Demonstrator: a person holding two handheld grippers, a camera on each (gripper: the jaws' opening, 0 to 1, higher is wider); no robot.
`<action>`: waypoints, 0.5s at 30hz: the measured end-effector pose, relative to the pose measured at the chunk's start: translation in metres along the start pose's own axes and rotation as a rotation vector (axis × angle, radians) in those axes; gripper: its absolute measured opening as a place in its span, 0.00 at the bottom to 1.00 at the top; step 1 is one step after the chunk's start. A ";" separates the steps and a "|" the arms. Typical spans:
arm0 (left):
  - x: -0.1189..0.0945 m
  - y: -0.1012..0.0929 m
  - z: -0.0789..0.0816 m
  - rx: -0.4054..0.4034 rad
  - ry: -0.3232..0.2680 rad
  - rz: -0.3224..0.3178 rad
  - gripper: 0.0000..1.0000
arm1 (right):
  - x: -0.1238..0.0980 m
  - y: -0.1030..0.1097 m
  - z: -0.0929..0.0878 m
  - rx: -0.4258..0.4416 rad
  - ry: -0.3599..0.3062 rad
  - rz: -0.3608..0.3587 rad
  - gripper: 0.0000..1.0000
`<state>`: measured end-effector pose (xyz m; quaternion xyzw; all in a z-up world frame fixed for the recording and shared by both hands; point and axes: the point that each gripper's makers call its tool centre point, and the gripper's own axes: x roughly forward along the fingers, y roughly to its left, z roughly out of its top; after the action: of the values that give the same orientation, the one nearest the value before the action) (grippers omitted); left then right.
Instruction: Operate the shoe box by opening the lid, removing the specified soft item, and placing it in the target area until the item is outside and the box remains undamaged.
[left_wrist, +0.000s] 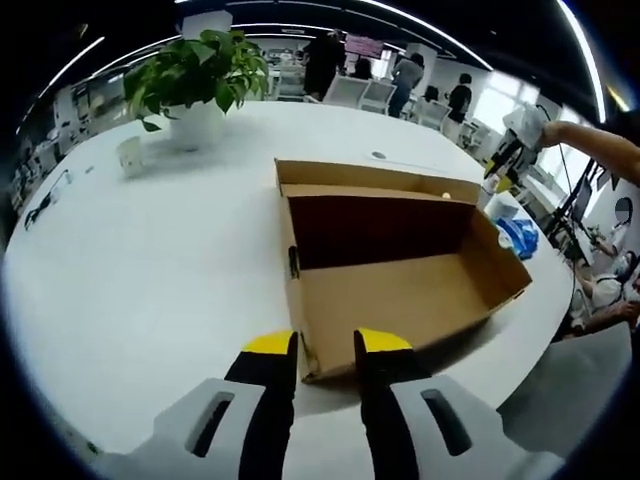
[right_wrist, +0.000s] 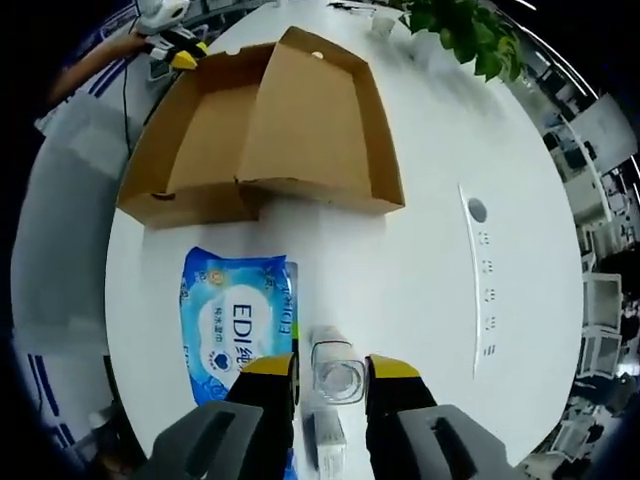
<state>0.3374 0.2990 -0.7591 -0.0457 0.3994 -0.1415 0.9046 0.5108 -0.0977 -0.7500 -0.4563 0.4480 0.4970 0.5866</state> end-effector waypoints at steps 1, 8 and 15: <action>0.001 0.000 0.000 -0.002 0.001 0.000 0.21 | -0.001 -0.001 0.001 0.000 -0.004 -0.004 0.26; 0.002 0.001 -0.002 -0.007 0.007 0.009 0.18 | -0.009 -0.005 0.010 0.040 -0.051 -0.025 0.32; 0.002 0.005 -0.005 -0.027 0.008 0.017 0.13 | -0.018 -0.002 0.041 0.187 -0.160 -0.032 0.32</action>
<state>0.3357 0.3029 -0.7652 -0.0540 0.4054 -0.1288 0.9034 0.5138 -0.0607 -0.7243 -0.3656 0.4367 0.4784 0.6685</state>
